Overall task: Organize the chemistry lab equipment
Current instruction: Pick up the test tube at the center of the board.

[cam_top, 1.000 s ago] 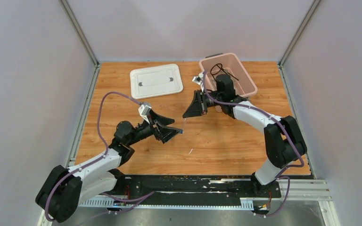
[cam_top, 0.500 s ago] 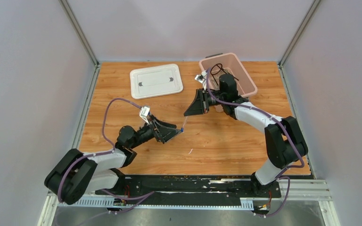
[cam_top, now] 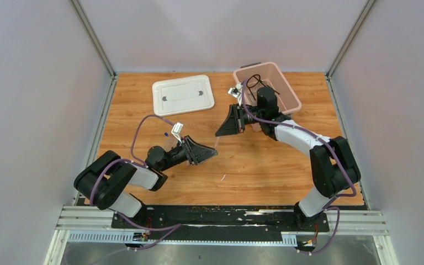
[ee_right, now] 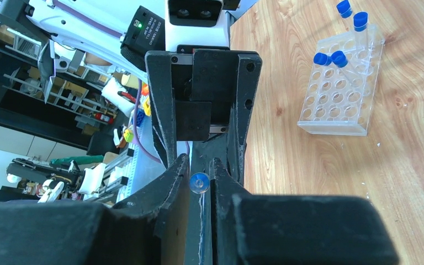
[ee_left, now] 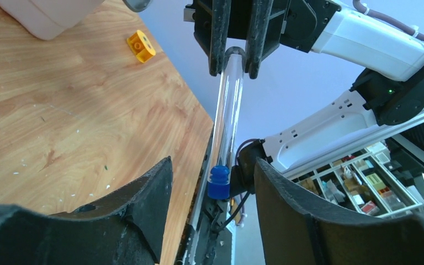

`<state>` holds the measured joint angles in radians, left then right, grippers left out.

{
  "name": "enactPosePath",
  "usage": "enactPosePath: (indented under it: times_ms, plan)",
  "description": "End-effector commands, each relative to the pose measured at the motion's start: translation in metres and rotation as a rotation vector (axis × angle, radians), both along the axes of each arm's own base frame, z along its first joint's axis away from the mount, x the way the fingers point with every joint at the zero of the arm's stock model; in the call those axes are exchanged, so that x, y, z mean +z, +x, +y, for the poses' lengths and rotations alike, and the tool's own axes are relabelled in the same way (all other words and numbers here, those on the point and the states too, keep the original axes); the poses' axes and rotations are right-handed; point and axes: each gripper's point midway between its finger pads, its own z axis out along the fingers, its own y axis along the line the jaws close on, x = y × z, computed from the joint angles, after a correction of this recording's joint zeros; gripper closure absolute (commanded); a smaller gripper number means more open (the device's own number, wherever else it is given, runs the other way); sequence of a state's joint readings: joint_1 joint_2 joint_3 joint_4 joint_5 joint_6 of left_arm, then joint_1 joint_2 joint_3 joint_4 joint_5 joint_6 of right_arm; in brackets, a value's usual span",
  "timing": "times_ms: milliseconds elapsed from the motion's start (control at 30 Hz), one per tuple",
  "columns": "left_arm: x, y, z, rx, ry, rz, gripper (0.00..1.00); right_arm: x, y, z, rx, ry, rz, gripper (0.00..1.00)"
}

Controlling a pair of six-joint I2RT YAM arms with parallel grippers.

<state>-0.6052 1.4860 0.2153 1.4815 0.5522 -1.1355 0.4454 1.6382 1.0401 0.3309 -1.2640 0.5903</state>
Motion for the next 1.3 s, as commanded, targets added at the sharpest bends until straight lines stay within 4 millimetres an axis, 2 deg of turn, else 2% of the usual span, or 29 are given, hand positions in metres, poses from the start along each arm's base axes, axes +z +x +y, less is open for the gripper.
enactPosePath:
  times_ms: [0,133,300,367,400,433,500,567,600,667,800,1000,1067,1200,1267]
  plan:
    - [0.033,-0.002,-0.003,-0.015,-0.092,-0.101,0.41,0.002,0.0,-0.001,0.009,0.015,-0.014,1.0]
    - [0.034,-0.001,-0.005,-0.019,-0.094,-0.095,0.56,0.001,0.0,-0.001,0.008,0.013,-0.01,1.0]
    - [0.029,0.0,-0.007,-0.033,-0.087,-0.077,0.9,0.001,0.0,-0.001,0.011,0.015,-0.02,1.0]
    - [0.029,0.0,-0.008,-0.037,-0.085,-0.077,1.0,0.002,-0.001,-0.001,0.014,0.016,-0.029,0.98]
    - [0.029,-0.001,-0.008,-0.039,-0.084,-0.078,1.0,0.003,-0.001,-0.001,0.019,0.017,-0.038,0.94]
    - [0.027,-0.002,-0.008,-0.043,-0.08,-0.077,1.0,0.004,-0.002,-0.002,0.026,0.017,-0.056,0.84]
    - [0.024,-0.003,-0.009,-0.05,-0.06,-0.078,1.0,0.006,-0.003,-0.003,0.034,0.008,-0.086,0.54]
    - [0.018,-0.003,-0.009,-0.056,-0.024,-0.079,1.0,0.007,-0.002,-0.005,0.034,-0.004,-0.162,0.38]
    - [0.016,-0.005,-0.01,-0.064,-0.006,-0.087,1.0,0.009,-0.002,-0.006,0.029,-0.015,-0.186,0.33]
    - [0.013,-0.009,-0.01,-0.083,0.029,-0.104,1.0,0.011,-0.004,-0.009,0.026,-0.035,-0.232,0.28]
    - [0.0,-0.013,-0.01,-0.125,0.156,-0.11,1.0,0.025,-0.009,-0.017,0.051,-0.03,-0.435,0.25]
    - [-0.022,-0.018,0.004,-0.153,0.449,-0.138,1.0,0.032,-0.036,-0.036,0.18,0.008,-0.839,0.21]
    - [-0.023,-0.022,0.01,-0.177,0.521,-0.153,1.0,0.028,-0.046,-0.044,0.218,0.026,-1.001,0.19]
    - [-0.022,-0.029,0.017,-0.222,0.61,-0.137,1.0,0.018,-0.065,-0.056,0.303,0.072,-1.392,0.05]
    - [-0.018,-0.031,0.015,-0.245,0.61,-0.129,1.0,0.011,-0.069,-0.059,0.329,0.057,-1.485,0.03]
